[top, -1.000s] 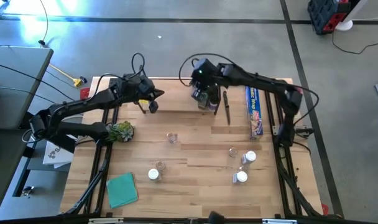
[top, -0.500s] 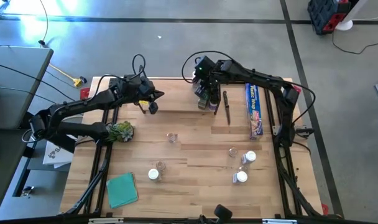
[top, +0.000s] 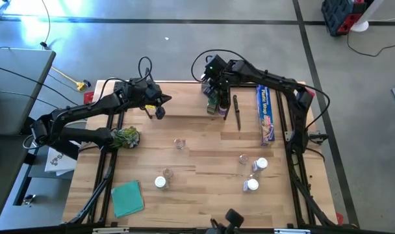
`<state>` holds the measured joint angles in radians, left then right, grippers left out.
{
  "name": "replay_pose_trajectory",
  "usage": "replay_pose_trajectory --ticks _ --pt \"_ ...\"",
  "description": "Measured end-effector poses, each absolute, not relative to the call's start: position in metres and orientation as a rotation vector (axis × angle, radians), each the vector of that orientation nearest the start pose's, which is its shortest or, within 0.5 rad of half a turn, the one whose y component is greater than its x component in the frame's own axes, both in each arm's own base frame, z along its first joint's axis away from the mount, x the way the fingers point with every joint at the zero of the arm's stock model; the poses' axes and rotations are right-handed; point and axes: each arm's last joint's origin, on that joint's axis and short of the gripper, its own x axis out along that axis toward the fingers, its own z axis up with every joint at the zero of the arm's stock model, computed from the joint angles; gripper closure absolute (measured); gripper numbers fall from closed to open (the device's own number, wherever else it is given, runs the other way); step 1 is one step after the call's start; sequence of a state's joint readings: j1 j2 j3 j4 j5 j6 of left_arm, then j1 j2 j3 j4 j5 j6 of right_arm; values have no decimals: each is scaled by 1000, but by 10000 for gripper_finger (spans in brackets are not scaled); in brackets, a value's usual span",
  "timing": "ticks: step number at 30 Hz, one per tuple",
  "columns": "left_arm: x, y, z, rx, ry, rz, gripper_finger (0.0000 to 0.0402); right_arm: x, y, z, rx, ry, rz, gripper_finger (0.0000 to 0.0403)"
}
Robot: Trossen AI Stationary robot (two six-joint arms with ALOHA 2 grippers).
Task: Shelf spices
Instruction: Adjust green seasoning bottles on the shelf
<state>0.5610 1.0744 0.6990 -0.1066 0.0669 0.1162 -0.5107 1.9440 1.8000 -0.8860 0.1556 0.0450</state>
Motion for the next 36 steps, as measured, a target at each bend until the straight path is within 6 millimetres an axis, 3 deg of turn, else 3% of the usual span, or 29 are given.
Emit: replay_pose_trajectory --ticks 9,24,32,36 --pt "196 121 257 -39 491 456 401 361 -217 279 235 1057 -645 403" --pt "196 121 257 -39 490 456 401 358 -217 277 215 1103 -677 403" --pt "196 121 257 -39 490 456 401 358 -217 279 204 1102 -672 403" --pt "196 121 257 -39 490 456 401 361 -216 292 192 1066 -671 403"
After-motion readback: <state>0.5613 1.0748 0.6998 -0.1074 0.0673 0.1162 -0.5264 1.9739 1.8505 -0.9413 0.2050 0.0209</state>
